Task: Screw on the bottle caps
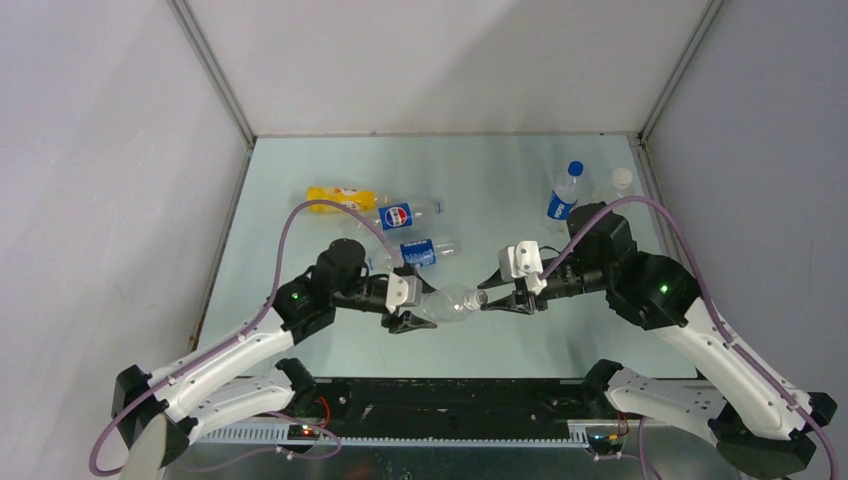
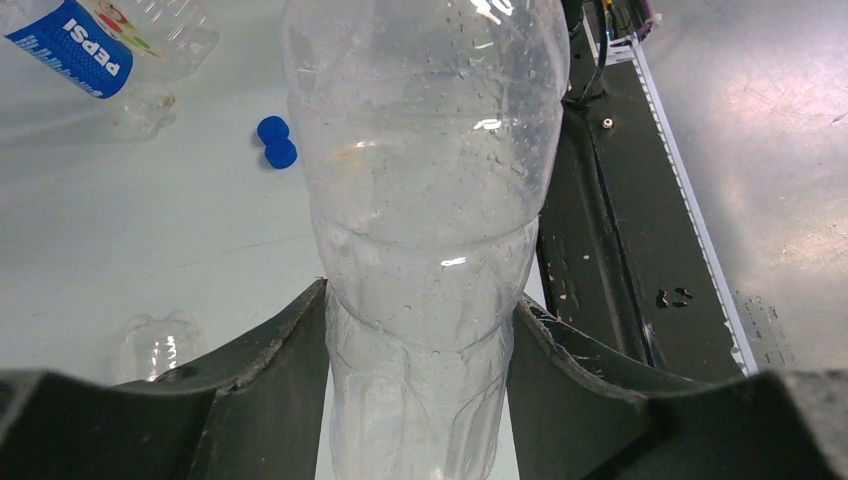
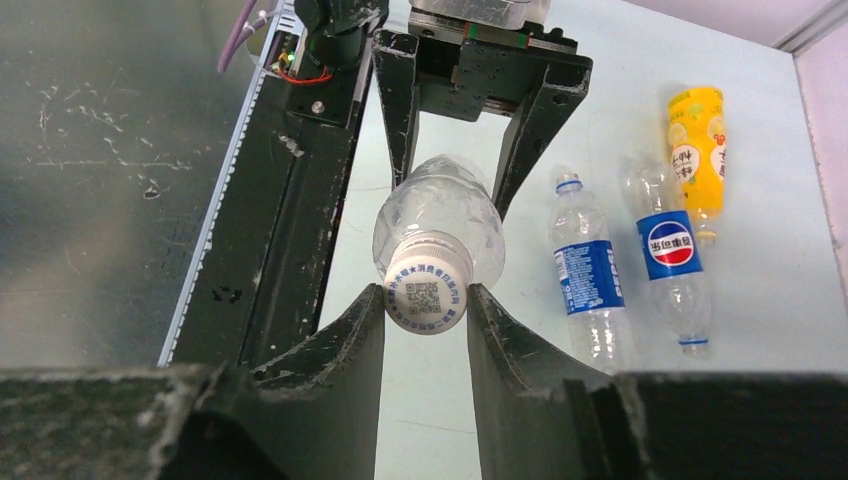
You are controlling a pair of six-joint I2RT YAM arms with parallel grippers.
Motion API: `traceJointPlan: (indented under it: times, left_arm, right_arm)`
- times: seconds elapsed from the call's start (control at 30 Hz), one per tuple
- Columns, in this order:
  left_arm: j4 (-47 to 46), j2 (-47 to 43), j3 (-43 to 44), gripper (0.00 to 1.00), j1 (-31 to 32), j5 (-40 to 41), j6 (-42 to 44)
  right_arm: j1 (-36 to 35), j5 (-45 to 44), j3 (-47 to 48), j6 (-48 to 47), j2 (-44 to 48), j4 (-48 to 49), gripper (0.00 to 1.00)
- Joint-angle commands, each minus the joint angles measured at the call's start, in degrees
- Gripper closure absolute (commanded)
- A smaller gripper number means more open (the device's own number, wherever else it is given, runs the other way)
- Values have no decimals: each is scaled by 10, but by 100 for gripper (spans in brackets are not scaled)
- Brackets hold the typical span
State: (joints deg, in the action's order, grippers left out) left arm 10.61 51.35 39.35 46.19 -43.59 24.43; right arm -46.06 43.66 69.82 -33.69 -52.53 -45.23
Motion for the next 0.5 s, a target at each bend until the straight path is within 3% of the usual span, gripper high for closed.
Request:
traceJointPlan:
  times: [0.0, 0.13, 0.3, 0.47]
  left_arm:
    - [-31, -7, 40, 100, -2, 25, -6]
    - [-60, -20, 30, 100, -2, 69, -12]
    - [-99, -47, 14, 100, 14, 171, -4]
    - [-187, -78, -45, 100, 71, 329, 36]
  right_arm:
    - [-10, -6, 17, 42, -11, 11, 78]
    - [-19, -61, 17, 121, -24, 21, 83]
    - [-29, -158, 9, 255, -36, 43, 97]
    - [-33, -271, -28, 506, -29, 108, 100]
